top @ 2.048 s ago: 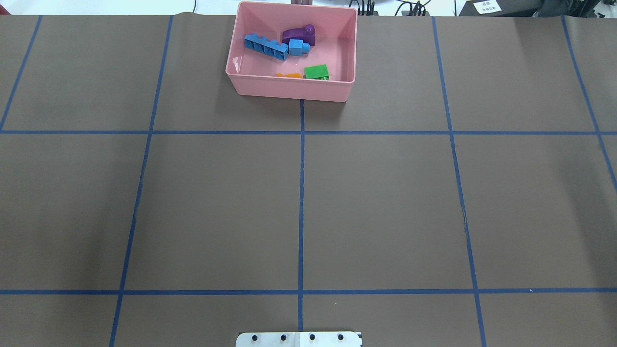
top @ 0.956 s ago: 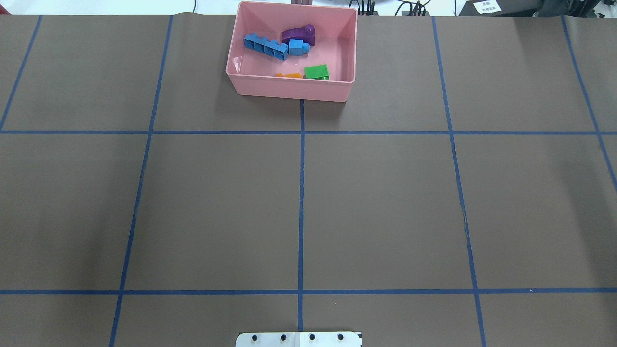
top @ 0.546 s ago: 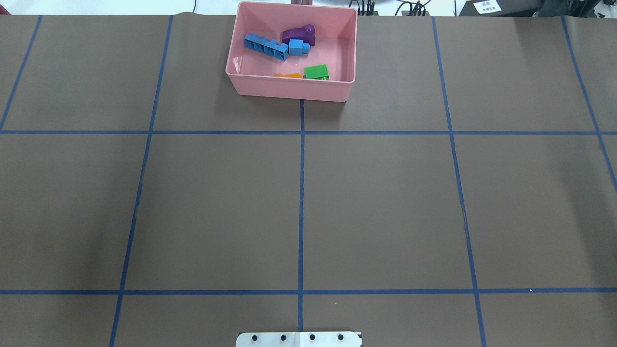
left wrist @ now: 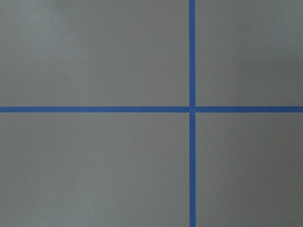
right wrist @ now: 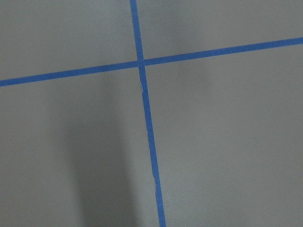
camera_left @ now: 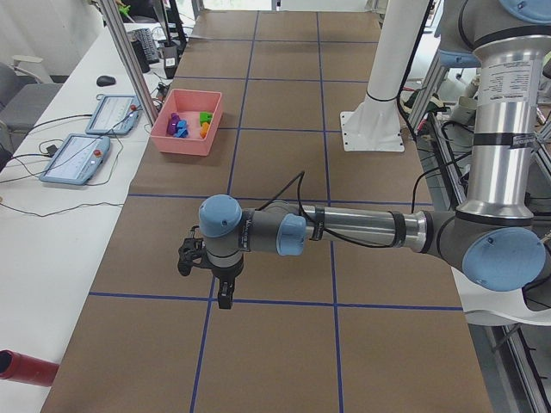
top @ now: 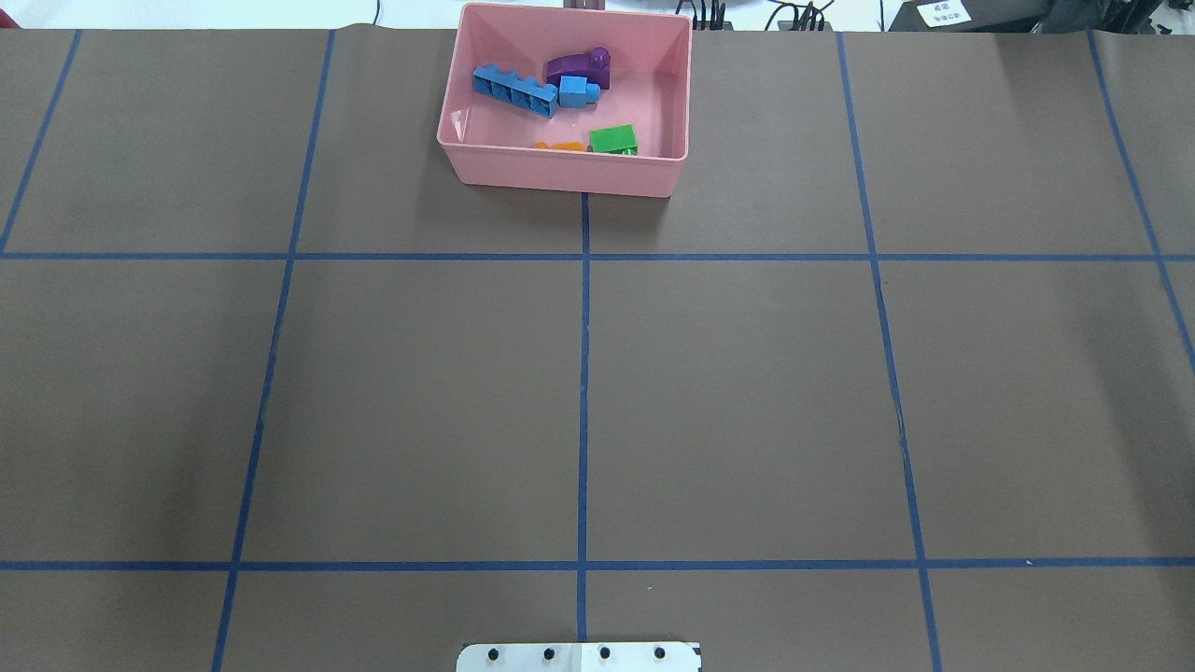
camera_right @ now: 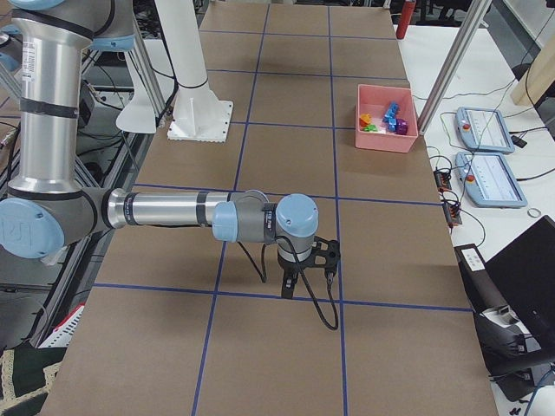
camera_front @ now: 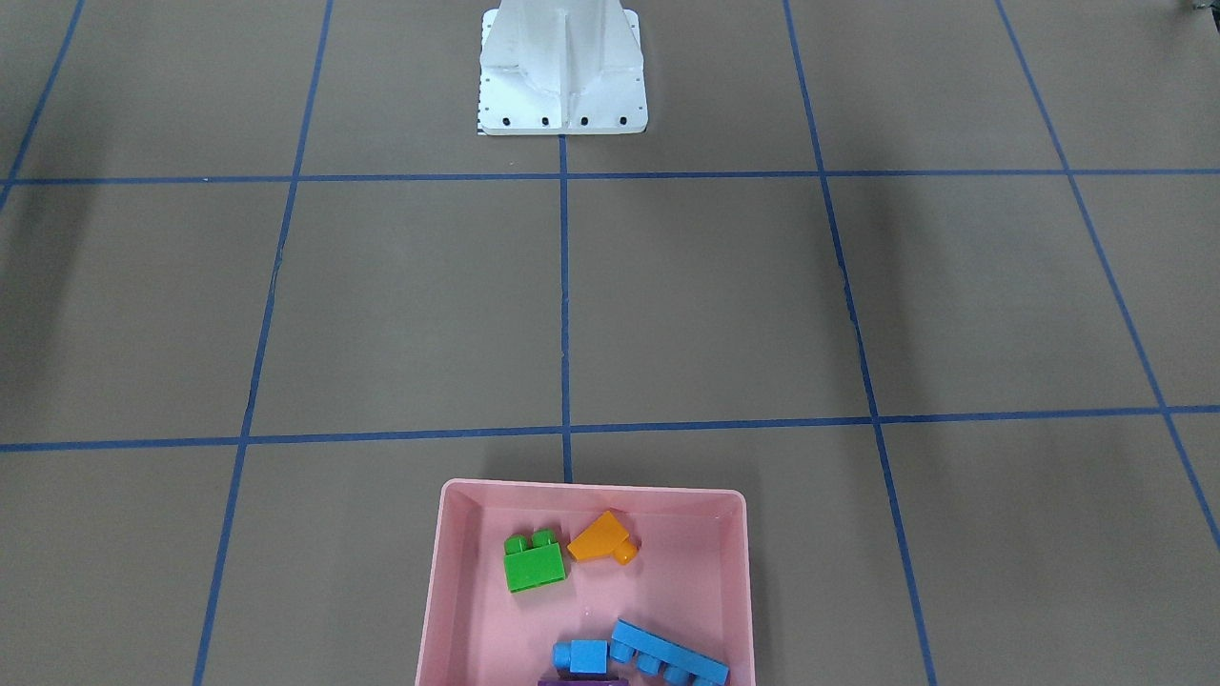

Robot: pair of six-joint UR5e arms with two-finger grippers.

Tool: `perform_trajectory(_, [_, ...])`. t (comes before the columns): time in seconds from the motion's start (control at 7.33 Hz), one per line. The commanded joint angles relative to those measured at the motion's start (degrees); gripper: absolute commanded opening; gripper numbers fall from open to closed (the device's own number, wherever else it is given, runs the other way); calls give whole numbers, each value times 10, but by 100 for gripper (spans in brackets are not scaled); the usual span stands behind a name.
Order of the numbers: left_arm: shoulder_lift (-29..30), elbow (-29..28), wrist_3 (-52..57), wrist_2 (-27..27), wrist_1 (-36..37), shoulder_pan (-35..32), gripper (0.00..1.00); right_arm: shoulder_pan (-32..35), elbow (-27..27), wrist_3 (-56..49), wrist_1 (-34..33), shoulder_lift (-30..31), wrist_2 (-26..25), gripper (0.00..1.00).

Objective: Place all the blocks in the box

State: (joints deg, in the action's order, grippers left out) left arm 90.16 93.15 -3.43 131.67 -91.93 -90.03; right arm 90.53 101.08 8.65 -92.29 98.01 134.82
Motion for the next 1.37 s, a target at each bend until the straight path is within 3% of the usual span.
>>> perform_trajectory(0.0, [0, 0, 0, 2, 0, 0, 100, 0, 0, -6, 3, -4, 0, 100])
perform_trajectory(1.23, [-7, 2, 0, 3, -1, 2, 100, 0, -3, -23, -2, -20, 3, 100])
